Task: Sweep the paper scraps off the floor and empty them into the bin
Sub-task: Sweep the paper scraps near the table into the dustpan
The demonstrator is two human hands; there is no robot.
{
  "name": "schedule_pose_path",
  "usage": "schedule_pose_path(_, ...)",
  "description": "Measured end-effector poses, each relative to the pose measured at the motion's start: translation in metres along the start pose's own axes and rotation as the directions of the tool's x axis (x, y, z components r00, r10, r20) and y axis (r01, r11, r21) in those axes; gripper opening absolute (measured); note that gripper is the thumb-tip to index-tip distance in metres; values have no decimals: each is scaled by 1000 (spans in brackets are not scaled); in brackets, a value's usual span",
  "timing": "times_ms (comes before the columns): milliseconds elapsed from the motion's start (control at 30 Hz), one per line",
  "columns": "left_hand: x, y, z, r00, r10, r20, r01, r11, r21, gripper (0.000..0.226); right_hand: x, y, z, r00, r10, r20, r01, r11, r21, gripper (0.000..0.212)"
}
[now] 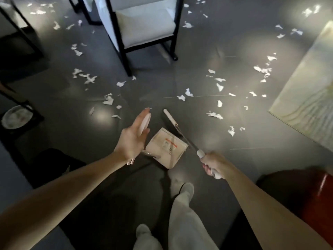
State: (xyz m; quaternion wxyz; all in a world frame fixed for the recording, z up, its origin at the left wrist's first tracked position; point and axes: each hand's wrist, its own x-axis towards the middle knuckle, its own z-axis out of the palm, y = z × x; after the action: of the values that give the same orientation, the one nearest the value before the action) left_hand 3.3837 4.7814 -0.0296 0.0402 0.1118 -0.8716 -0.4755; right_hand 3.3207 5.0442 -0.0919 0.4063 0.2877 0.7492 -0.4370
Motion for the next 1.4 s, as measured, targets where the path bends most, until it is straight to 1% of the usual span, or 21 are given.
schedule_pose_path(33, 21, 10, 8, 1000, -6, 11, 6, 1000, 12, 60, 8, -10, -14, 999, -42, -30, 43, 999, 33, 15)
schedule_pose_path(100, 68, 29, 25, 1000, -12, 17, 12, 1000, 25, 60, 24, -28, -44, 989, -131, -62, 136, 988, 75, 32)
schedule_pose_path(133, 94, 40, 35, 1000, 6, 22, -7, 999, 33, 60, 31, -36, -59, 988, -147, -42, 150, 983, 106, 41)
schedule_pose_path(200, 145, 66, 54, 998, 50, 28, -51, 997, 51, 60, 41, -58, -89, 993, -95, 75, 78, 976, 203, 49)
schedule_pose_path(233, 170, 80, 64, 998, 59, 22, -61, 997, 55, 59, 46, -73, -104, 990, -66, 123, 33, 967, 254, 48)
schedule_pose_path(267, 196, 95, 74, 998, 65, 10, -66, 996, 52, 58, 52, -91, -120, 989, -66, 133, 25, 956, 293, 43)
schedule_pose_path(333, 247, 125, 94, 997, 71, -21, -71, 997, 28, 58, 66, -138, -155, 991, -119, 65, 91, 938, 333, 30)
schedule_pose_path(367, 272, 138, 103, 996, 73, -41, -73, 997, 10, 59, 73, -163, -172, 990, -140, 19, 126, 934, 335, 28)
schedule_pose_path(433, 324, 162, 119, 992, 89, -87, -92, 995, -29, 60, 90, -207, -206, 976, -209, -58, 217, 940, 263, 28)
schedule_pose_path(533, 409, 190, 139, 989, 70, -133, -80, 994, -73, 60, 126, -261, -254, 936, -327, -133, 337, 940, 58, 29)
schedule_pose_path(600, 469, 204, 153, 987, 56, -149, -71, 992, -100, 59, 157, -305, -283, 913, -380, -148, 384, 923, 0, 38)
schedule_pose_path(667, 532, 216, 168, 986, 77, -147, -93, 990, -109, 59, 194, -356, -312, 893, -413, -179, 422, 906, 12, 44)
schedule_pose_path(733, 604, 230, 184, 984, 123, -129, -137, 985, -107, 59, 235, -415, -342, 877, -433, -207, 448, 893, 30, 45)
schedule_pose_path(800, 682, 244, 200, 981, 159, -107, -169, 981, -91, 60, 276, -474, -374, 860, -461, -218, 473, 881, 4, 49)
schedule_pose_path(933, 831, 277, 224, 988, 117, -97, -126, 988, -89, 60, 343, -583, -437, 843, -472, -258, 478, 877, -42, 54)
schedule_pose_path(1033, 933, 307, 239, 985, 144, -96, -150, 987, -57, 59, 388, -663, -490, 821, -466, -329, 478, 877, -50, 56)
schedule_pose_path(1133, 1041, 331, 256, 984, 153, -90, -156, 987, -33, 60, 442, -745, -542, 801, -478, -359, 482, 872, -84, 59)
schedule_pose_path(1267, 1189, 351, 295, 990, 101, -104, -102, 995, -5, 62, 534, -859, -603, 822, -458, -339, 457, 885, -88, 60)
schedule_pose_path(1333, 1273, 361, 317, 989, 84, -122, -81, 996, 32, 59, 586, -928, -639, 816, -464, -345, 475, 878, -59, 59)
schedule_pose_path(1400, 1356, 372, 336, 986, 72, -150, -66, 997, 45, 58, 631, -1001, -674, 806, -487, -336, 494, 866, -71, 59)
